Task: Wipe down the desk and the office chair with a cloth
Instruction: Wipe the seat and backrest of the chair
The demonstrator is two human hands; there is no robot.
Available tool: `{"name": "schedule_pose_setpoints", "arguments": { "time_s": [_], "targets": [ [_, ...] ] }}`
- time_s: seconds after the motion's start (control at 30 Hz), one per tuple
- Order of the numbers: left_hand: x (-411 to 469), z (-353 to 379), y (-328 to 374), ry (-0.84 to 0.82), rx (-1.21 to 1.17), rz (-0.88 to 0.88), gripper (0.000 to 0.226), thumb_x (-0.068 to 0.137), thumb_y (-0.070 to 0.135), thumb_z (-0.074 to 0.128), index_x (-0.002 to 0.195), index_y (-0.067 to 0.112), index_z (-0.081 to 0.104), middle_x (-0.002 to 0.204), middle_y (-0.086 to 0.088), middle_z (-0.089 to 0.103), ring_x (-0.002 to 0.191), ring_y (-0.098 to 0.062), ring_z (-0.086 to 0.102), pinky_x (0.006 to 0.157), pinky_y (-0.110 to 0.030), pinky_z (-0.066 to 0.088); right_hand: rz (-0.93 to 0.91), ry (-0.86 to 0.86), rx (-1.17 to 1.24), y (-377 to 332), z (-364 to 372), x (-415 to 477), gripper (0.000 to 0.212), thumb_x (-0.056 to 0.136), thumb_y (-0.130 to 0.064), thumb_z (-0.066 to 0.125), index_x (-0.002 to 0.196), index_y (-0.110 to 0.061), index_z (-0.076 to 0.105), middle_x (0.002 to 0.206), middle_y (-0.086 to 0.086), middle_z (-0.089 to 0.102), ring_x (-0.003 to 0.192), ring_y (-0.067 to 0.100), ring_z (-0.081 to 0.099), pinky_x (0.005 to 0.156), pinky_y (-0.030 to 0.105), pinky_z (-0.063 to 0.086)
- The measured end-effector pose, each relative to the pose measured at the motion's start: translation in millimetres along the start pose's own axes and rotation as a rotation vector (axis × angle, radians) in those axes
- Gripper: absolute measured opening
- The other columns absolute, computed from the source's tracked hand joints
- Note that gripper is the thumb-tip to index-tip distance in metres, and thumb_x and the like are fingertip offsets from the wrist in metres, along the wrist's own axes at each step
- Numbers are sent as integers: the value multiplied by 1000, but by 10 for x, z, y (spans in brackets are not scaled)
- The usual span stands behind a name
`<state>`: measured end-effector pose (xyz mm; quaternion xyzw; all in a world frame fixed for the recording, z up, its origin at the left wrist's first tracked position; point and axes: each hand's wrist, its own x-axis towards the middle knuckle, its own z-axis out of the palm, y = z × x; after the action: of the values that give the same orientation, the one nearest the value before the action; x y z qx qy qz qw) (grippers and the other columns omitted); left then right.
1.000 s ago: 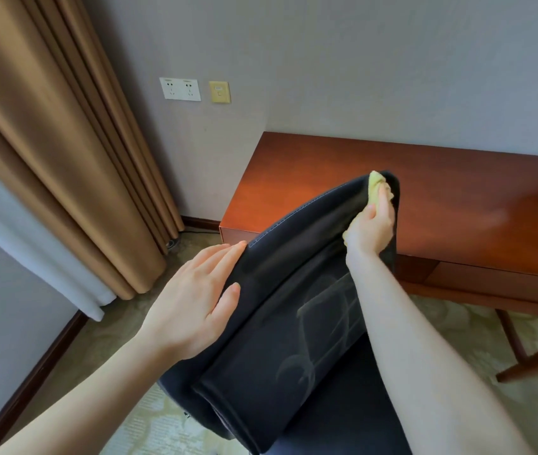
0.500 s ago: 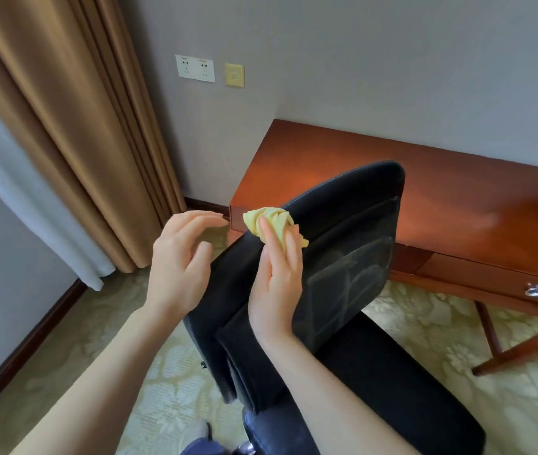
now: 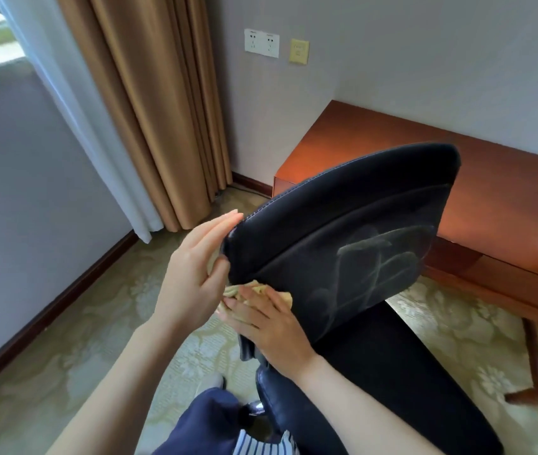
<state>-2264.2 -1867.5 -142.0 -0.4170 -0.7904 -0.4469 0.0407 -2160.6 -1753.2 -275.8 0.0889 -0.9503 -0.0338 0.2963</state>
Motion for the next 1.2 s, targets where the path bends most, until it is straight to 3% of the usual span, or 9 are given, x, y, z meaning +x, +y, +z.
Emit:
{"name": "schedule_pose_setpoints", "arguments": {
  "time_s": [0.17,0.27,0.4,0.53,0.63,0.7,0.97,1.07,1.2],
  "targets": [
    [136,154,194,-255,222,152,72,79,7,42,149,15,27,157,3,13,145,-7,0,117,-21,-2,324,188,237,203,-117,-125,40,104,-18,24,130,-13,53,142,6,41,143,13,13,117,33,17],
    [209,317,219,-373,467,155,82,80,13,50,153,19,12,160,1,-5,146,-17,-14,118,-42,-5,631,428,346,510,-291,-50,39,98,-14,39,135,-7,46,145,9,37,139,23,24,116,32,20],
    [219,430,214,-367,746,207,84,73,23,56,151,17,23,160,-8,9,146,-30,13,108,-50,23,1122,570,441,1108,-550,108,41,98,-4,38,135,-16,50,150,1,32,140,10,22,113,16,17],
    [218,475,180,-336,786,265,89,64,29,54,148,13,30,158,-12,16,142,-34,23,104,-49,27,1444,589,376,1836,-734,58,45,98,0,35,137,-18,48,149,3,36,138,17,31,100,6,15],
    [210,487,172,-343,789,280,96,58,34,57,148,12,30,158,-12,17,142,-35,22,104,-48,26,1608,503,337,2201,-774,-42,45,99,-2,35,139,-19,46,149,2,37,137,19,32,109,20,18],
    [238,479,177,-363,793,282,102,53,35,60,148,11,30,158,-14,16,141,-36,22,102,-46,25,1656,467,350,2254,-751,-28,42,101,-7,36,140,-20,45,147,3,40,135,22,36,113,29,25],
    [319,481,183,-408,824,278,107,48,34,65,147,10,32,157,-16,16,139,-38,22,100,-48,26,1437,546,313,1447,-465,294,39,100,-9,37,136,-17,50,144,2,44,127,19,43,99,18,28],
    [320,485,172,-396,821,293,104,50,33,64,146,10,33,157,-17,18,139,-38,23,100,-48,27,1323,547,377,847,-365,404,39,97,-7,45,134,-16,51,141,-2,45,129,17,40,110,32,30],
    [311,486,158,-362,811,307,96,56,34,55,146,10,34,156,-17,19,139,-39,25,99,-49,30,1134,617,452,193,-221,406,36,96,-19,47,129,-12,55,131,-7,45,123,12,41,106,41,39]
  ]
}}
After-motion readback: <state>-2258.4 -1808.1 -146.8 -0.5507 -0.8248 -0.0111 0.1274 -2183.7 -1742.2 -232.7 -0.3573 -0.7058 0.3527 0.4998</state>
